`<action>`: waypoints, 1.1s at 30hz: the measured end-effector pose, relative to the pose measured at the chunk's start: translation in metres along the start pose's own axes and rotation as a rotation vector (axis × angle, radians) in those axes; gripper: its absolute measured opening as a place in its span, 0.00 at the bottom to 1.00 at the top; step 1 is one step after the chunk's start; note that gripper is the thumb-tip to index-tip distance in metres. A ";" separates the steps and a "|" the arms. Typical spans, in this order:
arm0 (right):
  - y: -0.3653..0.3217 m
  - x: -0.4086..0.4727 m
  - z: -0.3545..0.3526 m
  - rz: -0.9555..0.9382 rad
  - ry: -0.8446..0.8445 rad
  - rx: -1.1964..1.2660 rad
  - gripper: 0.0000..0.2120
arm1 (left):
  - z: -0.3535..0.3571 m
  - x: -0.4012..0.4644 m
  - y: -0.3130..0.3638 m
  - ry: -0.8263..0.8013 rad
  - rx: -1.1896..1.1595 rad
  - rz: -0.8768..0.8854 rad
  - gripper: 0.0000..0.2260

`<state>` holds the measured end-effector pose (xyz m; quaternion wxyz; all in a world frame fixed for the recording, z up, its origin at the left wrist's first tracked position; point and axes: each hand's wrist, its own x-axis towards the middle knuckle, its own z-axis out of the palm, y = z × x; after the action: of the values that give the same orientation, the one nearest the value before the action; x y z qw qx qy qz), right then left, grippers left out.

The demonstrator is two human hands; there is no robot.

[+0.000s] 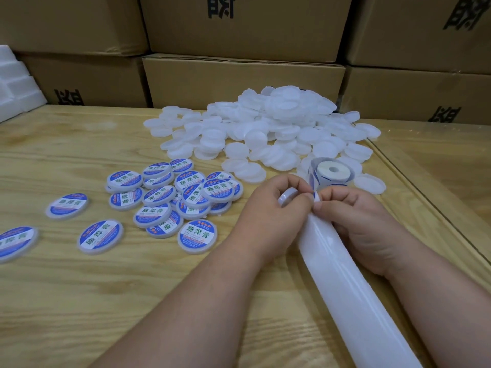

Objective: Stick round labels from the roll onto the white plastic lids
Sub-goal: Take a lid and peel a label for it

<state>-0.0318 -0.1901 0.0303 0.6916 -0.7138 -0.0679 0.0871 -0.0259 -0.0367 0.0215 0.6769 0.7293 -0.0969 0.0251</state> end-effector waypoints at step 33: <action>0.009 0.009 0.004 -0.182 0.113 0.134 0.07 | -0.006 0.006 0.001 0.236 -0.272 -0.120 0.09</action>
<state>-0.0240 -0.1845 0.0209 0.7454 -0.6608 -0.0873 -0.0123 -0.0202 -0.0318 0.0242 0.7760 0.6276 0.0243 0.0568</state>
